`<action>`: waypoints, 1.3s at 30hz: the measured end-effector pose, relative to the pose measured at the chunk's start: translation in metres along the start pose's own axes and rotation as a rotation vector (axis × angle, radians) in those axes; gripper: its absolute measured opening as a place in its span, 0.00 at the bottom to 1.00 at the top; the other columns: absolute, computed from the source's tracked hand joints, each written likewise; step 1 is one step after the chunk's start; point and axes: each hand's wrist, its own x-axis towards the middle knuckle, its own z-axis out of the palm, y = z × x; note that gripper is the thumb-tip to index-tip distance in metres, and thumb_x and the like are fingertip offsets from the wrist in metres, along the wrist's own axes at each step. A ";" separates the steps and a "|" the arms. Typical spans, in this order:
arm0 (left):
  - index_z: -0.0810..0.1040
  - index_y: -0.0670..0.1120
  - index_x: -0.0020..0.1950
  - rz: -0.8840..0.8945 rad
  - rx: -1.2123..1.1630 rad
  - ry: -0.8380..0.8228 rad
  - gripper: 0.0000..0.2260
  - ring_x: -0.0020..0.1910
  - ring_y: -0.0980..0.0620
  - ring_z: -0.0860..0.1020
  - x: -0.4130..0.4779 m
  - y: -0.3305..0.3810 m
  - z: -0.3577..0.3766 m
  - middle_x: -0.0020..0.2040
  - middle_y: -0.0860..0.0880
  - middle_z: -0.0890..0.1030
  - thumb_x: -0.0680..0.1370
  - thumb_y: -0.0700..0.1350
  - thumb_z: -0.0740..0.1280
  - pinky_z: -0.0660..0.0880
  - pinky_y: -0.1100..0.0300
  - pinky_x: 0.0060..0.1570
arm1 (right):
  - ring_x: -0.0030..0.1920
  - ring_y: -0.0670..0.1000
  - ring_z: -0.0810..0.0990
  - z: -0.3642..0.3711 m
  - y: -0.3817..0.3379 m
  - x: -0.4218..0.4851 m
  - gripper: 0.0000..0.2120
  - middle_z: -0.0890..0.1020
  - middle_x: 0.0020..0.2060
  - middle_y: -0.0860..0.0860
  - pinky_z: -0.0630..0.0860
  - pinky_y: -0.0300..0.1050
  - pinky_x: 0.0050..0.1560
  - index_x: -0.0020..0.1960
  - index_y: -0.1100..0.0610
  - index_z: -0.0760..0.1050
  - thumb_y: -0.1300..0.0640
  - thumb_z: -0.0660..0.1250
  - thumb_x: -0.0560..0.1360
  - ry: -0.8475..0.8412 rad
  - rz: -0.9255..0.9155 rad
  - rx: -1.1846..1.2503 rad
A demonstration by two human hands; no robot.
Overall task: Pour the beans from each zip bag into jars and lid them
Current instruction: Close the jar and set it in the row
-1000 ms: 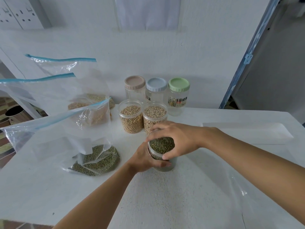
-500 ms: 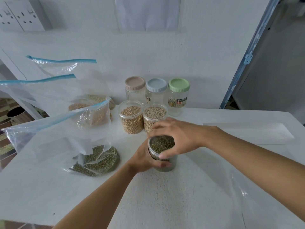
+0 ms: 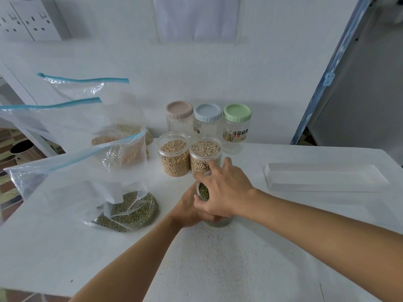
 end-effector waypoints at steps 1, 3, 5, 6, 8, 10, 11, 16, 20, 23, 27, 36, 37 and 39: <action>0.76 0.49 0.61 -0.015 0.012 0.012 0.29 0.55 0.47 0.83 0.000 -0.003 0.000 0.54 0.48 0.84 0.64 0.36 0.81 0.81 0.54 0.50 | 0.60 0.67 0.70 0.000 -0.003 0.001 0.31 0.70 0.67 0.60 0.70 0.51 0.41 0.73 0.46 0.66 0.32 0.56 0.75 -0.001 0.019 -0.018; 0.75 0.44 0.61 -0.045 0.019 0.011 0.29 0.54 0.49 0.83 0.001 -0.008 -0.001 0.53 0.49 0.84 0.65 0.30 0.80 0.79 0.57 0.50 | 0.59 0.66 0.70 0.000 -0.003 0.004 0.30 0.72 0.65 0.59 0.70 0.51 0.41 0.71 0.47 0.67 0.32 0.56 0.75 0.006 0.018 -0.007; 0.74 0.43 0.65 -0.051 0.010 -0.013 0.32 0.58 0.47 0.82 0.003 -0.010 -0.001 0.57 0.47 0.83 0.65 0.30 0.81 0.79 0.54 0.55 | 0.63 0.63 0.69 0.001 0.011 0.004 0.29 0.72 0.65 0.56 0.74 0.52 0.44 0.71 0.46 0.67 0.31 0.56 0.77 0.009 -0.090 0.077; 0.73 0.43 0.68 -0.052 0.012 -0.022 0.34 0.62 0.46 0.80 0.004 -0.010 -0.002 0.60 0.47 0.81 0.65 0.30 0.81 0.78 0.52 0.59 | 0.64 0.61 0.67 0.001 0.021 0.002 0.29 0.71 0.66 0.54 0.76 0.53 0.47 0.72 0.44 0.66 0.30 0.55 0.77 -0.011 -0.182 0.119; 0.68 0.44 0.73 -0.045 0.027 -0.053 0.41 0.67 0.46 0.77 0.005 -0.009 -0.004 0.65 0.48 0.79 0.65 0.32 0.82 0.75 0.50 0.66 | 0.66 0.56 0.63 0.003 0.041 -0.002 0.29 0.67 0.70 0.52 0.76 0.52 0.53 0.75 0.38 0.63 0.29 0.54 0.78 -0.082 -0.342 0.158; 0.67 0.44 0.75 -0.031 0.047 -0.090 0.42 0.69 0.48 0.75 0.008 -0.008 -0.006 0.67 0.49 0.77 0.65 0.34 0.83 0.74 0.50 0.69 | 0.65 0.53 0.60 0.007 0.050 -0.003 0.27 0.65 0.72 0.52 0.75 0.50 0.52 0.76 0.35 0.61 0.30 0.53 0.79 -0.101 -0.403 0.148; 0.69 0.45 0.74 -0.018 0.064 -0.089 0.41 0.69 0.50 0.76 0.009 -0.008 -0.005 0.66 0.50 0.78 0.65 0.33 0.83 0.74 0.54 0.68 | 0.60 0.51 0.60 0.008 0.050 -0.003 0.26 0.67 0.68 0.53 0.75 0.49 0.46 0.75 0.35 0.63 0.31 0.54 0.79 -0.070 -0.420 0.135; 0.73 0.46 0.70 0.041 0.044 -0.001 0.39 0.67 0.51 0.77 0.008 -0.007 -0.001 0.63 0.49 0.79 0.63 0.28 0.82 0.74 0.55 0.65 | 0.55 0.52 0.65 0.010 0.039 -0.001 0.23 0.69 0.55 0.53 0.65 0.45 0.36 0.69 0.41 0.69 0.34 0.57 0.77 0.063 -0.411 0.071; 0.73 0.41 0.67 -0.024 0.007 0.015 0.35 0.58 0.41 0.81 0.005 -0.019 0.002 0.57 0.43 0.82 0.63 0.31 0.81 0.79 0.41 0.57 | 0.60 0.57 0.69 0.014 0.035 -0.003 0.29 0.70 0.60 0.56 0.69 0.47 0.38 0.72 0.42 0.64 0.32 0.53 0.75 0.058 -0.306 0.054; 0.74 0.39 0.66 -0.046 -0.011 0.064 0.33 0.54 0.42 0.82 0.002 -0.028 0.006 0.55 0.43 0.83 0.63 0.33 0.81 0.79 0.47 0.52 | 0.60 0.57 0.70 0.017 0.032 -0.006 0.31 0.71 0.61 0.56 0.69 0.48 0.38 0.72 0.45 0.65 0.31 0.52 0.74 0.067 -0.244 0.052; 0.73 0.37 0.67 -0.024 -0.015 0.107 0.35 0.56 0.44 0.83 0.000 -0.028 0.010 0.56 0.46 0.83 0.63 0.30 0.81 0.78 0.55 0.53 | 0.59 0.58 0.70 0.022 0.029 -0.008 0.33 0.72 0.61 0.56 0.68 0.47 0.37 0.72 0.47 0.66 0.31 0.53 0.74 0.132 -0.189 0.067; 0.68 0.42 0.73 -0.068 0.027 0.019 0.41 0.63 0.44 0.80 -0.001 -0.011 0.010 0.63 0.45 0.80 0.65 0.33 0.83 0.79 0.52 0.59 | 0.58 0.51 0.65 0.036 0.035 -0.011 0.35 0.71 0.59 0.47 0.73 0.46 0.53 0.72 0.48 0.67 0.27 0.53 0.75 0.186 -0.113 0.378; 0.65 0.46 0.76 -0.116 0.043 -0.026 0.45 0.66 0.47 0.79 -0.002 -0.007 0.007 0.66 0.48 0.78 0.65 0.34 0.84 0.78 0.56 0.60 | 0.58 0.49 0.65 0.041 0.036 -0.013 0.35 0.72 0.58 0.45 0.71 0.46 0.56 0.73 0.47 0.68 0.26 0.53 0.75 0.187 -0.043 0.511; 0.60 0.55 0.78 -0.261 0.033 -0.115 0.49 0.69 0.54 0.75 -0.008 0.003 -0.005 0.69 0.54 0.76 0.65 0.39 0.85 0.76 0.60 0.64 | 0.62 0.48 0.70 0.050 0.036 -0.021 0.30 0.75 0.59 0.43 0.69 0.45 0.61 0.72 0.46 0.71 0.30 0.57 0.77 0.165 0.176 0.915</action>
